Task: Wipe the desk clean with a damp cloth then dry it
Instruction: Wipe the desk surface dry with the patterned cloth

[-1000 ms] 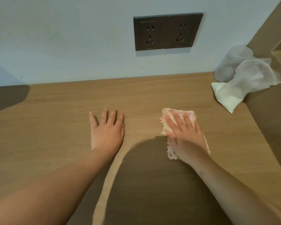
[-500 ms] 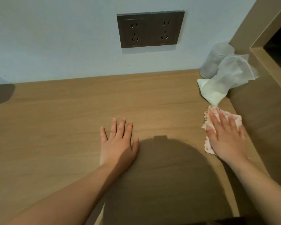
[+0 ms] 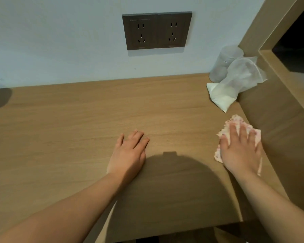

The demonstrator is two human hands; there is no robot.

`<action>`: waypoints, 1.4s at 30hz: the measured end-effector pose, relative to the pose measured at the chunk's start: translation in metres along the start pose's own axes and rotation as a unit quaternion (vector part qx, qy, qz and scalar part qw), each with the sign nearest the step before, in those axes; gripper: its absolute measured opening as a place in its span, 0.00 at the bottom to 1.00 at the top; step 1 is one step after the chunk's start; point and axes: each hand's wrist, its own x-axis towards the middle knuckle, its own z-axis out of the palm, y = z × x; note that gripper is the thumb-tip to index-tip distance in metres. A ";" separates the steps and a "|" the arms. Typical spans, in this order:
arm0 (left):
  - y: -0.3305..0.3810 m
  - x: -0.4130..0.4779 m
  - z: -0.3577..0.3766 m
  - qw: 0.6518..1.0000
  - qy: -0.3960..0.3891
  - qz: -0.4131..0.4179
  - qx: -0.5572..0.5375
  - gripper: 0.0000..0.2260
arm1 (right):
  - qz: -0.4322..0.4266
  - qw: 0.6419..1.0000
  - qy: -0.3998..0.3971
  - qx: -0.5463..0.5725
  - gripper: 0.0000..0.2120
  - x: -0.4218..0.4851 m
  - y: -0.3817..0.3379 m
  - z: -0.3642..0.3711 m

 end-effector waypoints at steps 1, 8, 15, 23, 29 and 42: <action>0.000 0.000 0.000 1.000 0.006 -0.001 0.001 0.18 | -0.017 1.000 -0.013 -0.008 0.27 -0.013 -0.012 0.001; -0.001 -0.005 0.002 1.000 0.016 -0.001 0.013 0.19 | -0.416 0.908 -0.013 -0.056 0.22 -0.071 -0.042 0.019; -0.003 -0.055 0.000 0.998 -0.066 0.020 0.000 0.23 | -0.051 0.998 0.008 -0.021 0.26 -0.082 -0.022 0.016; -0.034 -0.114 -0.011 0.999 -0.037 -0.003 0.020 0.21 | -0.319 0.946 -0.030 -0.058 0.26 -0.155 -0.046 0.028; -0.046 -0.164 -0.018 0.997 -0.057 -0.036 0.031 0.22 | -0.184 0.981 -0.058 -0.036 0.26 -0.199 -0.089 0.042; -0.077 -0.220 -0.037 0.989 -0.110 -0.072 0.064 0.32 | -0.222 0.974 -0.042 -0.026 0.28 -0.236 -0.151 0.053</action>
